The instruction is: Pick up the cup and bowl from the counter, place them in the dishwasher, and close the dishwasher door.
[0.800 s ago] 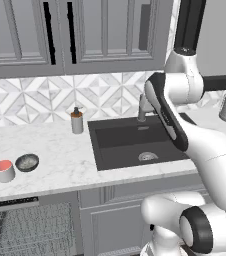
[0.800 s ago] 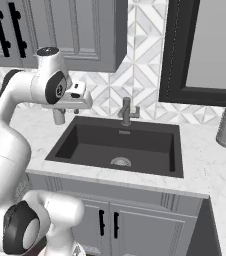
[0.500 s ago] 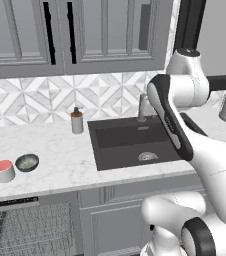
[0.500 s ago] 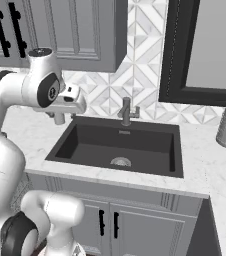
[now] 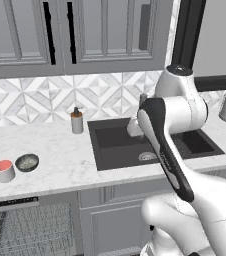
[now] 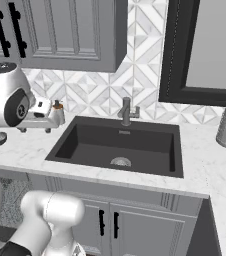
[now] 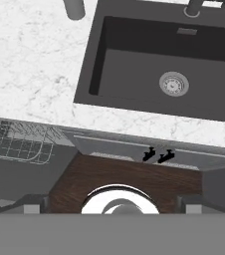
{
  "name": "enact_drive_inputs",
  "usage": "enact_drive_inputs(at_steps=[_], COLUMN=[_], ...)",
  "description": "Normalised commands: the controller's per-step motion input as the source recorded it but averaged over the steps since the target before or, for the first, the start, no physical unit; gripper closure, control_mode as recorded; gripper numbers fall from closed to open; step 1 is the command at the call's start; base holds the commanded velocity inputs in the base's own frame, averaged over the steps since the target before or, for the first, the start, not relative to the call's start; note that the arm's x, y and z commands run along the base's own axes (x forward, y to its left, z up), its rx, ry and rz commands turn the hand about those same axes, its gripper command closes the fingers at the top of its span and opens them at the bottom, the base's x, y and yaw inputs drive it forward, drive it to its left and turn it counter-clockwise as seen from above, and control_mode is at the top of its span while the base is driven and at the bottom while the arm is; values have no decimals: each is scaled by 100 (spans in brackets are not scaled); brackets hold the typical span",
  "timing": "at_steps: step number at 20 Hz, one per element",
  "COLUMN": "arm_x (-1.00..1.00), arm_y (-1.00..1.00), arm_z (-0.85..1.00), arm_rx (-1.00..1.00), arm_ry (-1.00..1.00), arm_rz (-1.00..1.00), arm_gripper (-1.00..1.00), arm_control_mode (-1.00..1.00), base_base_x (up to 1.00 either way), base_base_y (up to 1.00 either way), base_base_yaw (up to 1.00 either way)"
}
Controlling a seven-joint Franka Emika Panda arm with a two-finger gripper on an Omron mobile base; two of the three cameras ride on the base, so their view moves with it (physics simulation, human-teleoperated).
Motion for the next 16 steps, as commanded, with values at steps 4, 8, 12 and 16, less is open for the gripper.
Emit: enact_drive_inputs(at_steps=[4, 8, 12, 16], arm_x=[0, 6, 40, 68], arm_y=[84, 59, 42, 37], arm_z=[-19, -18, -8, -11], arm_rx=[-13, -13, -13, -16], arm_ry=[4, 11, 13, 12], arm_rz=[0, 0, -3, -1], arm_gripper=[-100, -100, -100, -100], arm_control_mode=[-100, -100, -100, -100], base_base_x=[0, 0, 0, 0], base_base_y=[0, 0, 0, 0], base_base_yaw=[0, 0, 0, 0])
